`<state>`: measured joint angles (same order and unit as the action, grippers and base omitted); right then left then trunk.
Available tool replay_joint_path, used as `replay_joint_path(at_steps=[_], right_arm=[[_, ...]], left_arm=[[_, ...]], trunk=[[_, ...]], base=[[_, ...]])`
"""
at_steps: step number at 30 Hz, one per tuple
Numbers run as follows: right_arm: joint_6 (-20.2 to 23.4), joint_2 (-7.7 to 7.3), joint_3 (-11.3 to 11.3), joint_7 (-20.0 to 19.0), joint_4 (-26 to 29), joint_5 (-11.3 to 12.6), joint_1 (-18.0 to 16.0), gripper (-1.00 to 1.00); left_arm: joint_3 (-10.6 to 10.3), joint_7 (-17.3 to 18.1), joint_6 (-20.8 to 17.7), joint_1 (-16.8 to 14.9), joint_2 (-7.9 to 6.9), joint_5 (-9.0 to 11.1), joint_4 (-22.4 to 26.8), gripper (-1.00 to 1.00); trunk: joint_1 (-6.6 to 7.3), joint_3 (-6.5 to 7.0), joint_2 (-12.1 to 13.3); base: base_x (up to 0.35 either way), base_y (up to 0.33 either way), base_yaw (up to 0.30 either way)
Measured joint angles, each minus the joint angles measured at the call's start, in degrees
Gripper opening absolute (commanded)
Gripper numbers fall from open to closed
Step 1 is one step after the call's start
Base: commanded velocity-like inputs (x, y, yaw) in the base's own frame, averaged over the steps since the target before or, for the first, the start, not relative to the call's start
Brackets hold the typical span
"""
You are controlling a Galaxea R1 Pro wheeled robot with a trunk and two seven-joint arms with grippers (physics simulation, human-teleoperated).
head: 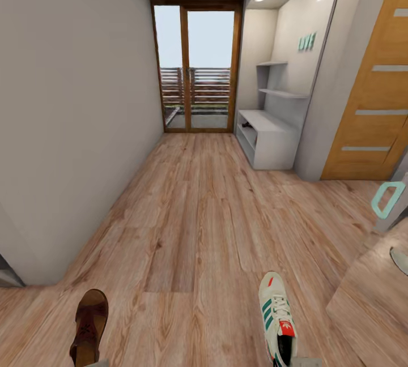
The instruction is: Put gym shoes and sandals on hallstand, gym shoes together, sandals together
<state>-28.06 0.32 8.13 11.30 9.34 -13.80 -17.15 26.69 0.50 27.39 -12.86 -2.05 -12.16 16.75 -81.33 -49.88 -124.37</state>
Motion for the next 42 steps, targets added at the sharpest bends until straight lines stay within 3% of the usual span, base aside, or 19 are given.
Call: replay_joint_path(at_steps=[42], right_arm=[[0.0,0.16,0.06,0.06,0.33,0.19,-0.03,-1.0]], left_arm=[[0.09,0.0,0.0,0.0,-0.08,-0.02,0.0,-1.0]], trunk=[[0.0,0.0,0.0]], base=[[0.339,0.073,0.0]])
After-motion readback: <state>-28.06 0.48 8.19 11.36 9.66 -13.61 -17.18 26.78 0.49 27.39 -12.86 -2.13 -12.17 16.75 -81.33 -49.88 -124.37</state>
